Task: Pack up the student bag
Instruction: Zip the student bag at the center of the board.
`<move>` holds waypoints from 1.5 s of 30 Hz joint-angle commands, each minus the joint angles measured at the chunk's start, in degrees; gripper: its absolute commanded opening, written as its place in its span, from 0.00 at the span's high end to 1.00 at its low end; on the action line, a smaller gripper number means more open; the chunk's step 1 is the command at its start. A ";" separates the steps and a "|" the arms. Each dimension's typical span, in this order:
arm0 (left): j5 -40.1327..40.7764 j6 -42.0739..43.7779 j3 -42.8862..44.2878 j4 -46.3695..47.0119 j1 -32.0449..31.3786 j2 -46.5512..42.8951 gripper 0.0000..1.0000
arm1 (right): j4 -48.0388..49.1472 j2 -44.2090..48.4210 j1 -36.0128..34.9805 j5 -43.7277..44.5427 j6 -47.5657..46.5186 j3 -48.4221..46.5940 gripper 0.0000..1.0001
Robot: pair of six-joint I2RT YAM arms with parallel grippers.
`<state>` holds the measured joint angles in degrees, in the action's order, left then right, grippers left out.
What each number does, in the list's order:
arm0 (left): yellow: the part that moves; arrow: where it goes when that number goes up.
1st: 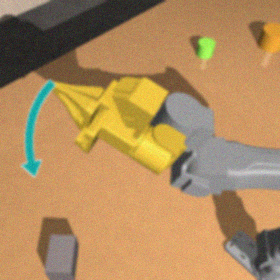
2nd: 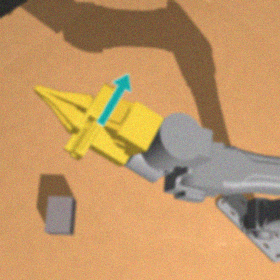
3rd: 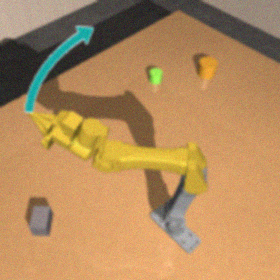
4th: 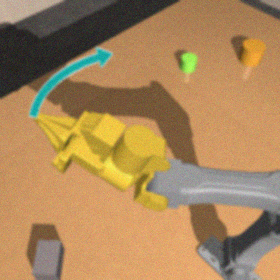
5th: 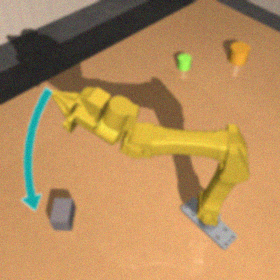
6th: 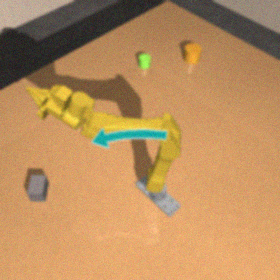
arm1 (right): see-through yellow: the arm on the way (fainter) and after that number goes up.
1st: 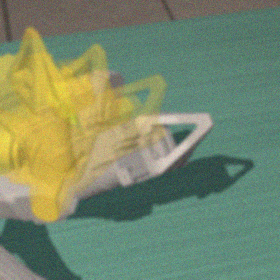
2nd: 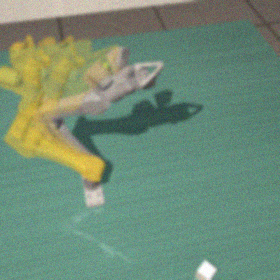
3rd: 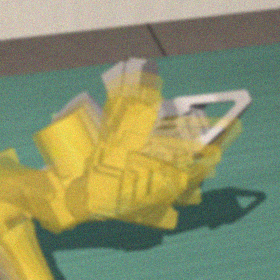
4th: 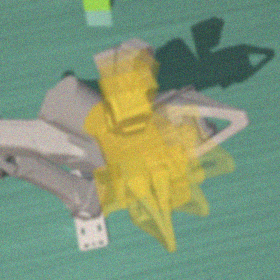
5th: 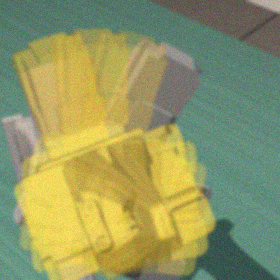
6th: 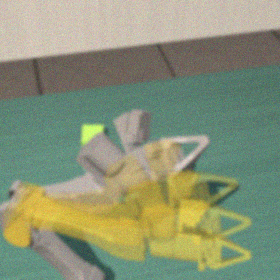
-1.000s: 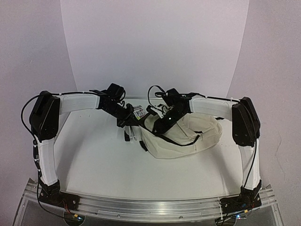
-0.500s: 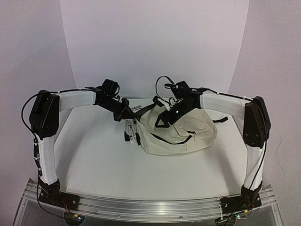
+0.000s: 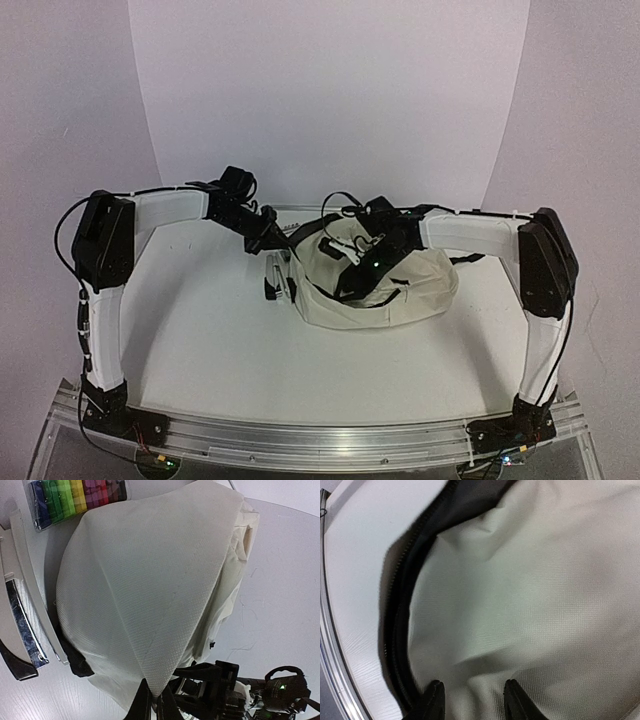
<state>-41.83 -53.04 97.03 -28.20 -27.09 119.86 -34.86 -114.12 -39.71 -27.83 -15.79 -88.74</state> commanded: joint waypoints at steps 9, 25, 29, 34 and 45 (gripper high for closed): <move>13.06 12.84 10.37 -9.10 0.11 -9.41 0.36 | -10.42 10.69 19.69 -15.57 5.23 -9.98 0.31; 22.01 29.68 30.04 -27.50 -23.21 1.16 0.31 | -17.79 16.15 38.54 -5.78 3.57 3.48 0.18; 21.99 30.91 40.42 -31.22 -27.79 9.60 0.39 | -18.03 14.57 39.01 -4.39 3.55 5.68 0.17; 24.17 31.63 45.42 -33.13 -30.80 15.68 0.54 | -18.39 11.39 39.01 -7.06 3.40 8.04 0.18; 25.28 33.46 42.99 -30.35 -31.27 18.26 0.59 | -15.98 8.66 36.55 -14.86 6.76 10.51 0.42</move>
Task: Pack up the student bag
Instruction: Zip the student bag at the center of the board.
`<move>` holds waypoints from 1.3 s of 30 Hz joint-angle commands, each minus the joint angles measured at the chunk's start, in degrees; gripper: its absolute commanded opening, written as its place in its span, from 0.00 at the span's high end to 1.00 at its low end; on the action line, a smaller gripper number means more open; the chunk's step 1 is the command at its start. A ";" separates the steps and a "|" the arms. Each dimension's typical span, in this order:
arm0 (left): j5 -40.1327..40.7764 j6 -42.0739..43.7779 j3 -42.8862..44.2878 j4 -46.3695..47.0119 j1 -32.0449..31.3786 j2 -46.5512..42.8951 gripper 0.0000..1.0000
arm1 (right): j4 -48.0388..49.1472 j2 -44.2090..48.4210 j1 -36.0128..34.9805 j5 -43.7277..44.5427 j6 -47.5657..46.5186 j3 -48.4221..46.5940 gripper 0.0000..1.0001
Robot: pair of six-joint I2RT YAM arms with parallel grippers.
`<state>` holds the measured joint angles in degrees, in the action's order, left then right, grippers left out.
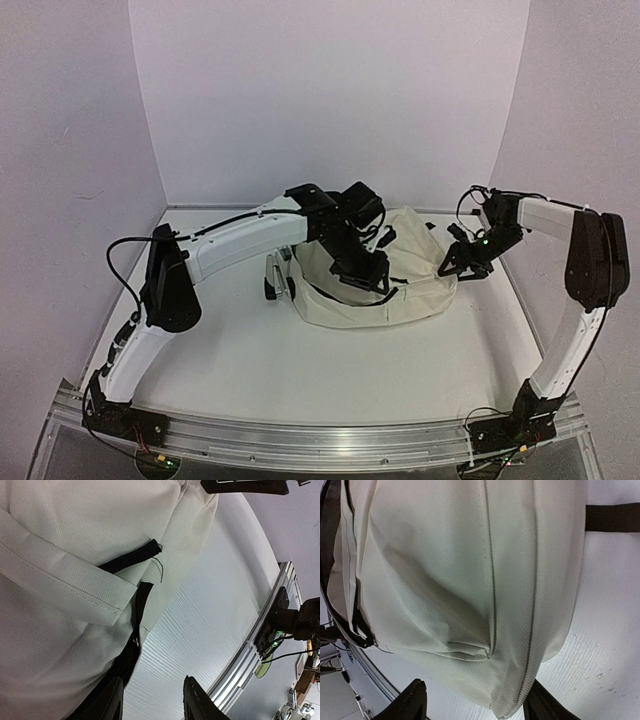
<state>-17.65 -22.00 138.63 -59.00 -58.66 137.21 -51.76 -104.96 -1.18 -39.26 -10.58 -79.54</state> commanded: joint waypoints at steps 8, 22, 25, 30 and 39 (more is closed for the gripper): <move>1.89 3.36 0.87 1.86 0.27 2.15 0.59 | 3.56 2.94 -5.82 -5.25 5.35 5.06 0.72; 7.24 3.01 -2.16 3.30 -0.14 3.07 0.58 | 5.14 7.22 -8.91 -5.85 8.75 8.61 0.78; 9.70 2.57 -2.79 3.39 -0.16 3.05 0.53 | 5.19 7.55 -8.91 -5.77 8.74 9.19 0.78; 12.83 2.03 -3.52 4.20 -0.46 2.44 0.53 | 5.23 7.49 -8.93 -5.83 8.74 9.61 0.79; 21.53 1.67 -9.48 9.41 -0.91 -3.63 0.56 | 5.28 7.22 -8.99 -5.49 8.47 10.08 0.84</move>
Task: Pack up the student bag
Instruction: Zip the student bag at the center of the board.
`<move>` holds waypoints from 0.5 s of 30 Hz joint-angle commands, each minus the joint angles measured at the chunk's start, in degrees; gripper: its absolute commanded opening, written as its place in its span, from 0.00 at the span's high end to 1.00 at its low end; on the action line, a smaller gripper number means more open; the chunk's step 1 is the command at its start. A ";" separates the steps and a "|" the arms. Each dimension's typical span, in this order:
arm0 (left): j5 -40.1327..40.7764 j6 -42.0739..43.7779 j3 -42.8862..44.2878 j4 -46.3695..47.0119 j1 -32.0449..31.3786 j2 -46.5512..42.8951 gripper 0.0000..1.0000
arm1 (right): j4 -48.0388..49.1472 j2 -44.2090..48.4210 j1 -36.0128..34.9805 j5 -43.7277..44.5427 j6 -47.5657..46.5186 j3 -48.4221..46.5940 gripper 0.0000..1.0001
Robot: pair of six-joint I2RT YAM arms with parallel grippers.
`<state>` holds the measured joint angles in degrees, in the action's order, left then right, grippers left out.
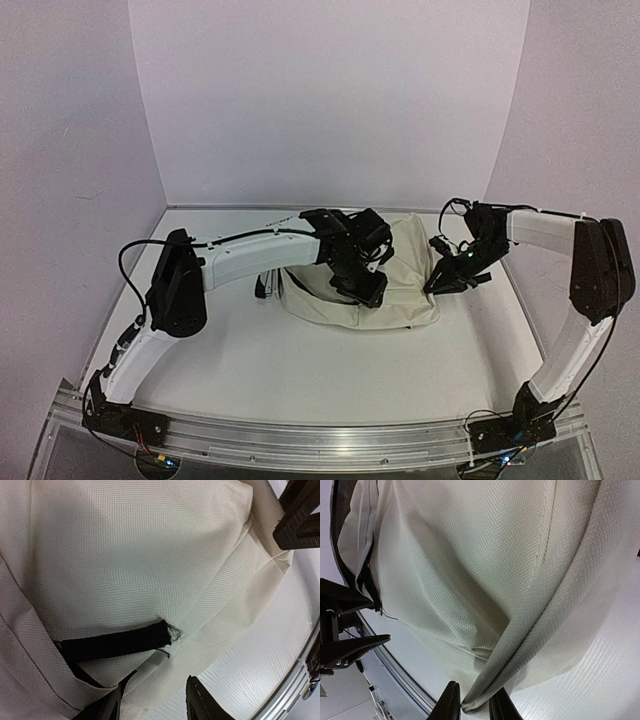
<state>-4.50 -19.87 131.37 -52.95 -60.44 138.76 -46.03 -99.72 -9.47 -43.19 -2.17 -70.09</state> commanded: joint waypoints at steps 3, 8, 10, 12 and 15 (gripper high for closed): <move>9.36 0.09 -1.10 2.12 0.85 -4.55 0.56 | -0.15 2.07 -0.68 -1.61 0.12 0.91 0.86; 10.73 0.09 0.78 0.63 0.52 -2.87 0.56 | 0.06 2.24 -0.66 -1.48 0.41 0.92 0.90; 11.64 -0.16 0.04 1.48 0.48 -3.56 0.57 | 0.14 2.42 -0.68 -1.38 0.49 1.00 0.92; 13.56 -0.39 -0.24 1.60 0.48 -4.40 0.58 | 0.31 2.68 -0.68 -1.06 0.56 1.27 0.97; 15.18 -0.21 -1.15 1.90 0.46 -5.89 0.59 | 0.56 2.90 -0.66 -0.55 0.74 1.53 1.00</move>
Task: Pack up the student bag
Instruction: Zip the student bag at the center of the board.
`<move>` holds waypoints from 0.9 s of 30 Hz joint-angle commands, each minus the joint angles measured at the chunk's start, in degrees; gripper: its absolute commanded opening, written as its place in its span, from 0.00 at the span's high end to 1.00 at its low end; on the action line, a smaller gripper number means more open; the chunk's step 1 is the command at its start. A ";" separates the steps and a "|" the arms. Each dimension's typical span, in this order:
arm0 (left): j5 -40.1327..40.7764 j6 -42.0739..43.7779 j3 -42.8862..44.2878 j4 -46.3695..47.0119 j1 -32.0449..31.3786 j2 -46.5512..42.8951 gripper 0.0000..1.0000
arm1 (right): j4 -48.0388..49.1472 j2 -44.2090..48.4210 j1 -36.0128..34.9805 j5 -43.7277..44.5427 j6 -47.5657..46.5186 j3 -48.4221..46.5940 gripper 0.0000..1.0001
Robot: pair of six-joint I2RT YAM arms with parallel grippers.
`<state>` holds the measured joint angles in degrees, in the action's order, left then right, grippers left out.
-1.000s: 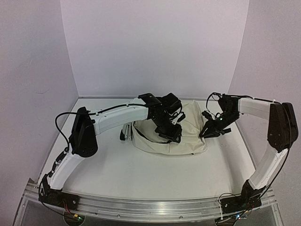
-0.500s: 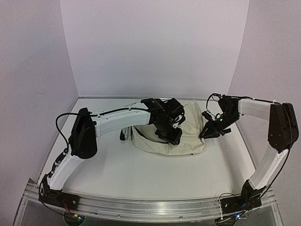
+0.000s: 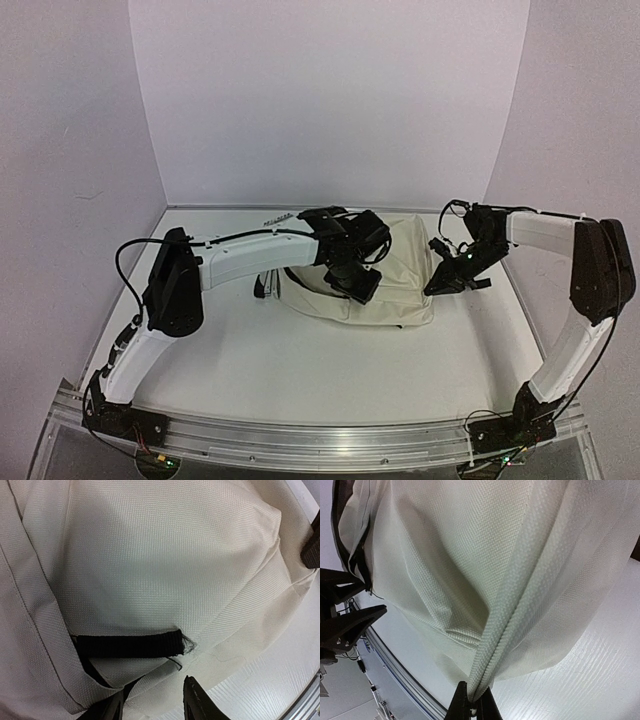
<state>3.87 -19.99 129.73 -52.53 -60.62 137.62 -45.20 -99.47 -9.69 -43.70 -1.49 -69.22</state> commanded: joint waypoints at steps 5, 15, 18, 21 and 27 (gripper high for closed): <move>8.16 0.00 0.13 -0.54 0.68 -5.94 0.59 | -0.17 2.65 -0.49 0.52 0.35 0.53 1.00; 12.89 -2.13 0.45 -4.88 0.68 -5.76 0.55 | -0.03 2.80 -0.48 -0.04 0.79 0.43 1.00; 12.49 -2.07 1.26 -5.13 0.65 -4.74 0.55 | -0.10 2.88 -0.44 -0.47 0.79 0.40 1.00; 12.11 -2.11 3.05 -6.24 0.65 -3.09 0.55 | -0.06 3.03 -0.45 -0.51 0.79 0.40 1.00; 6.62 -1.37 3.07 -3.35 0.67 -2.49 0.55 | 0.02 3.05 -0.46 -0.57 0.79 0.40 1.00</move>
<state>13.80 -21.48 130.53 -57.88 -59.99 135.92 -44.64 -98.87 -9.69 -43.48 -0.99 -68.95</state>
